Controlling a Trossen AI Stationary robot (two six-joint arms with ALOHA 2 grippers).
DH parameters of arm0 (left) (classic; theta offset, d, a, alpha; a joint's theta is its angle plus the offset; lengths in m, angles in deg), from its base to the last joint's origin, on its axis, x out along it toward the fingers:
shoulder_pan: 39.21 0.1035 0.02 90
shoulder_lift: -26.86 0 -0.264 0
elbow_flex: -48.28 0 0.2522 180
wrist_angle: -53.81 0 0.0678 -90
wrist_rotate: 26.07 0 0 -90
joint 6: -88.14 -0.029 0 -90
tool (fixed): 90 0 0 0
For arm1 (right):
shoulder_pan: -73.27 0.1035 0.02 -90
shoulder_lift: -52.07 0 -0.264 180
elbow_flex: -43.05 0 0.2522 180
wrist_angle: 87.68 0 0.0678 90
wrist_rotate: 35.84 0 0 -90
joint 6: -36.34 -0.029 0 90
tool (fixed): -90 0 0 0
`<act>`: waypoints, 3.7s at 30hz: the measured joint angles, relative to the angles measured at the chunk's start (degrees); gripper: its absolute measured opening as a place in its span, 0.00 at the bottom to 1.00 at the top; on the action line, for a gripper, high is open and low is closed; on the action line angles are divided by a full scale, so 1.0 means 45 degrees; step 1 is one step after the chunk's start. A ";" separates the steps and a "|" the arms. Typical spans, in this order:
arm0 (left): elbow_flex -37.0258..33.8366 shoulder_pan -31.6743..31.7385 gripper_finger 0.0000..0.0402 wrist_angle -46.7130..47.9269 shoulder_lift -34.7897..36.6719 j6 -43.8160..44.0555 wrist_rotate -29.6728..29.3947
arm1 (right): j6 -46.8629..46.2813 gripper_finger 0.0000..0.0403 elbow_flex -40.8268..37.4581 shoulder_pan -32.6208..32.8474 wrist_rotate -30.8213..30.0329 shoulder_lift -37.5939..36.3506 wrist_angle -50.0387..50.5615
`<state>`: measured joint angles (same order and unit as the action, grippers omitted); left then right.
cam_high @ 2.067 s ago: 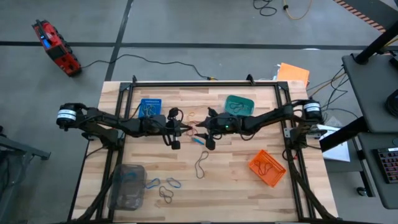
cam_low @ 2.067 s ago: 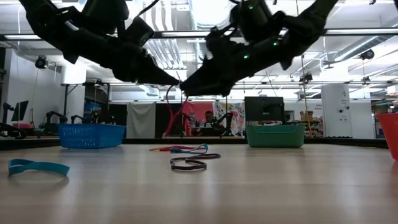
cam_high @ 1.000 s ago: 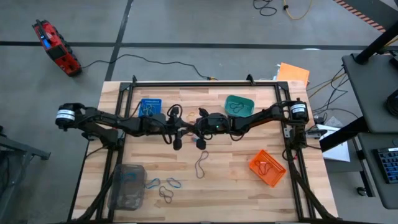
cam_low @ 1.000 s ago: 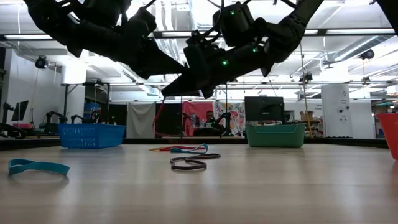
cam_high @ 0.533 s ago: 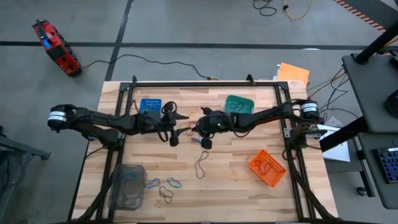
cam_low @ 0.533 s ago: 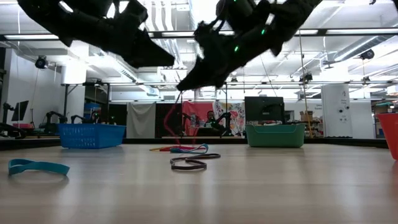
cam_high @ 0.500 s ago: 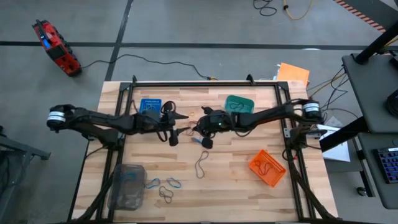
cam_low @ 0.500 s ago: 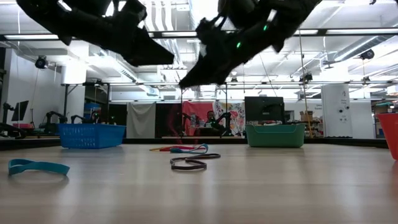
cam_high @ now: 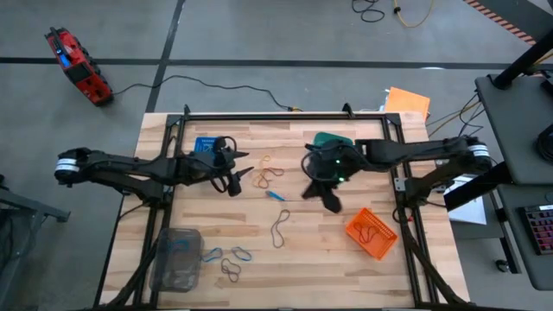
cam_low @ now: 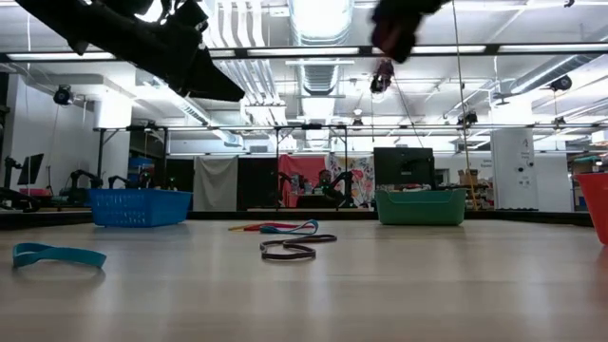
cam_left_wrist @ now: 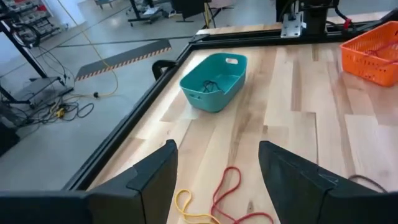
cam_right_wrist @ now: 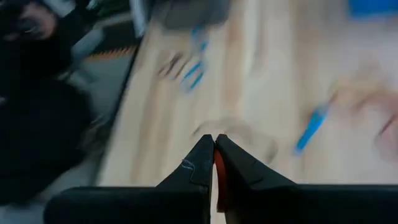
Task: Sort rubber bands into baskets
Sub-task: Put the red rubberband into the orange bin, then put the blue rubberband into the black bin
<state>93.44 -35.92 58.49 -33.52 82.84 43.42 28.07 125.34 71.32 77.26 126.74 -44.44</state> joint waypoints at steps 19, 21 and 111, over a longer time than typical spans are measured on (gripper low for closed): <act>-0.0005 0.0049 0.52 -0.0009 -0.0112 -0.0719 -0.0414 | -0.8086 0.02 0.0369 0.3019 -0.0373 -0.0277 0.9199; -0.0005 0.0049 0.52 -0.0034 -0.0112 -0.0719 -0.0825 | -0.8691 0.02 0.0352 0.3291 -0.0377 -0.0208 0.9626; -0.0005 -0.0219 0.52 -0.1880 -0.4642 0.0105 0.4274 | 0.3837 0.39 -0.1551 0.1316 -0.5050 0.1264 -0.3758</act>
<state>93.42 -36.91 50.03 -54.41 83.31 62.65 45.33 118.36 77.24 54.54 132.43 -61.35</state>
